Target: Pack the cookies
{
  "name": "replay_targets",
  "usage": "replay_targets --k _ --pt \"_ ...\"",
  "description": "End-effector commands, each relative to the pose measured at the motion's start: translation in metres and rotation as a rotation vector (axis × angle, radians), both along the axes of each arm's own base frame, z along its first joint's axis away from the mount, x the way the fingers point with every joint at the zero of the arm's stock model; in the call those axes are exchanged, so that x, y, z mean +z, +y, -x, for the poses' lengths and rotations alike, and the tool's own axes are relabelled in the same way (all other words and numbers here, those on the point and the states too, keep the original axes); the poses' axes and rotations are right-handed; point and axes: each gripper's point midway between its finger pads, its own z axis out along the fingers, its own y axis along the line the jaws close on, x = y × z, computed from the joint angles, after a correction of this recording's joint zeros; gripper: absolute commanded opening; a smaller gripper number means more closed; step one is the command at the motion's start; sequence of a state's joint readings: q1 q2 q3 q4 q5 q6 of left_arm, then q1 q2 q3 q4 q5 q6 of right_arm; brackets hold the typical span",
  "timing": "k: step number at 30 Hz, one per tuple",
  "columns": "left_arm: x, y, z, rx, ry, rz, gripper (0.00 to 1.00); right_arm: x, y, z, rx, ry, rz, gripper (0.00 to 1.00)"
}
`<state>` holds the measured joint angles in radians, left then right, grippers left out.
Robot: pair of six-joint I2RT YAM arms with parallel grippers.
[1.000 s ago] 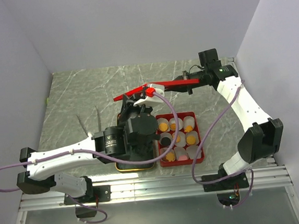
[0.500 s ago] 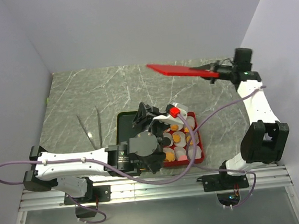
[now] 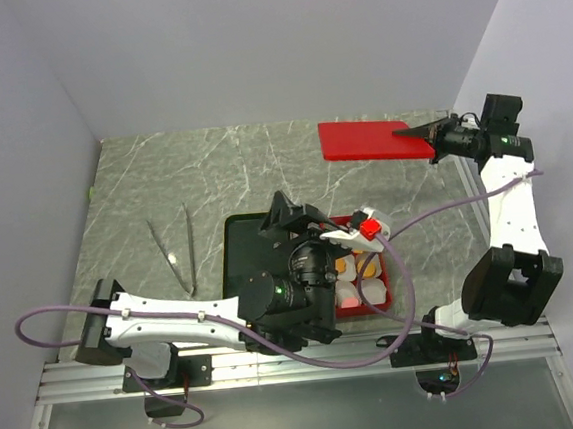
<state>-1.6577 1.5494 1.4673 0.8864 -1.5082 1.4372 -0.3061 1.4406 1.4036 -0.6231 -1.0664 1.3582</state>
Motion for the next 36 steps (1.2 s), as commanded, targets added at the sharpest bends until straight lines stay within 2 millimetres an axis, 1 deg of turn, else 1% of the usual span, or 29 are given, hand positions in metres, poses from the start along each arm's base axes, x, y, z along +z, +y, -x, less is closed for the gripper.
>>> replay_targets --k 1,3,5,6,7,8,9,12,16,17,18,19,20,21,22,23,24,25,26,27,28,29,30,31,32,33,34,35,36 --pt "0.002 0.031 0.010 0.112 0.156 0.097 0.84 0.014 -0.003 0.027 0.002 -0.107 0.198 0.00" --pt "0.013 0.032 0.013 0.102 0.160 0.131 0.99 0.013 -0.003 0.033 -0.001 -0.115 0.228 0.00" --pt "0.026 0.032 0.016 0.086 0.140 0.117 0.99 0.012 -0.007 0.034 0.000 -0.143 0.297 0.00" --pt "0.032 0.037 0.016 0.082 0.148 0.165 0.99 0.006 -0.007 0.040 0.023 -0.139 0.339 0.00" --pt "0.037 0.041 0.016 0.079 0.165 0.232 0.99 0.007 -0.011 0.041 0.013 -0.145 0.385 0.00" --pt "0.049 0.053 0.015 0.070 0.186 0.249 0.99 0.005 -0.012 0.044 0.015 -0.140 0.406 0.00" --pt "0.057 0.063 0.014 0.040 0.230 0.479 0.99 0.004 -0.011 0.050 0.022 -0.142 0.426 0.00" --pt "0.072 0.077 0.016 0.014 0.255 0.609 1.00 0.008 -0.007 0.058 0.020 -0.156 0.460 0.00" --pt "0.082 0.086 0.023 -0.044 0.302 0.856 0.99 0.018 -0.007 0.067 0.017 -0.193 0.539 0.00" --pt "0.083 0.088 0.025 -0.066 0.315 0.912 0.99 0.017 -0.011 0.068 0.005 -0.186 0.573 0.00" --pt "0.089 0.092 0.030 -0.108 0.319 0.959 0.99 0.017 -0.010 0.076 0.017 -0.192 0.604 0.00" --pt "0.089 0.089 0.034 -0.120 0.328 1.005 1.00 0.015 -0.010 0.079 0.017 -0.187 0.623 0.00" --pt "0.081 0.083 0.039 -0.134 0.318 0.976 0.99 0.015 -0.009 0.086 0.011 -0.193 0.642 0.00" --pt "0.087 0.091 0.042 -0.167 0.317 0.999 0.99 0.004 -0.005 0.089 0.026 -0.167 0.630 0.00" --pt "0.074 0.064 0.051 -0.176 0.249 0.826 1.00 0.000 -0.001 0.092 0.034 -0.164 0.623 0.00" --pt "0.078 0.062 0.051 -0.209 0.237 0.827 0.99 -0.005 0.001 0.095 0.040 -0.156 0.618 0.00" --pt "0.069 0.046 0.057 -0.272 0.238 0.790 0.99 -0.012 0.005 0.100 0.052 -0.146 0.610 0.00" --pt "0.051 0.015 0.078 -0.515 0.395 0.725 0.99 -0.017 0.009 0.103 0.069 -0.142 0.611 0.00" --pt "0.042 0.009 0.072 -0.517 0.422 0.695 0.99 -0.017 0.009 0.106 0.072 -0.151 0.621 0.00" --pt "0.024 -0.004 0.064 -0.505 0.455 0.629 1.00 -0.024 0.010 0.108 0.084 -0.141 0.630 0.00" --pt "0.011 -0.015 0.065 -0.544 0.476 0.528 0.99 -0.028 0.011 0.111 0.093 -0.135 0.647 0.00" --pt "-0.024 -0.023 0.070 -0.567 0.543 0.382 0.99 -0.030 0.012 0.113 0.100 -0.133 0.652 0.00" --pt "-0.051 -0.028 0.045 -0.495 0.584 0.321 0.99 -0.035 0.013 0.117 0.108 -0.122 0.656 0.00" --pt "-0.069 -0.029 0.034 -0.474 0.640 0.301 0.97 -0.038 0.013 0.119 0.110 -0.118 0.659 0.00" --pt "-0.104 -0.032 0.029 -0.468 0.726 0.240 0.93 -0.040 0.014 0.121 0.113 -0.116 0.658 0.00" --pt "-0.110 -0.023 0.001 -0.396 0.712 0.290 0.93 -0.041 0.014 0.123 0.109 -0.116 0.666 0.00" --pt "-0.117 -0.019 -0.009 -0.365 0.723 0.337 0.94 -0.039 0.013 0.124 0.104 -0.122 0.672 0.00" --pt "-0.143 -0.012 -0.019 -0.326 0.762 0.341 0.96 -0.039 0.011 0.125 0.095 -0.121 0.688 0.00" --pt "-0.134 -0.005 -0.038 -0.338 0.791 0.473 0.96 -0.033 0.009 0.127 0.090 -0.140 0.708 0.00"
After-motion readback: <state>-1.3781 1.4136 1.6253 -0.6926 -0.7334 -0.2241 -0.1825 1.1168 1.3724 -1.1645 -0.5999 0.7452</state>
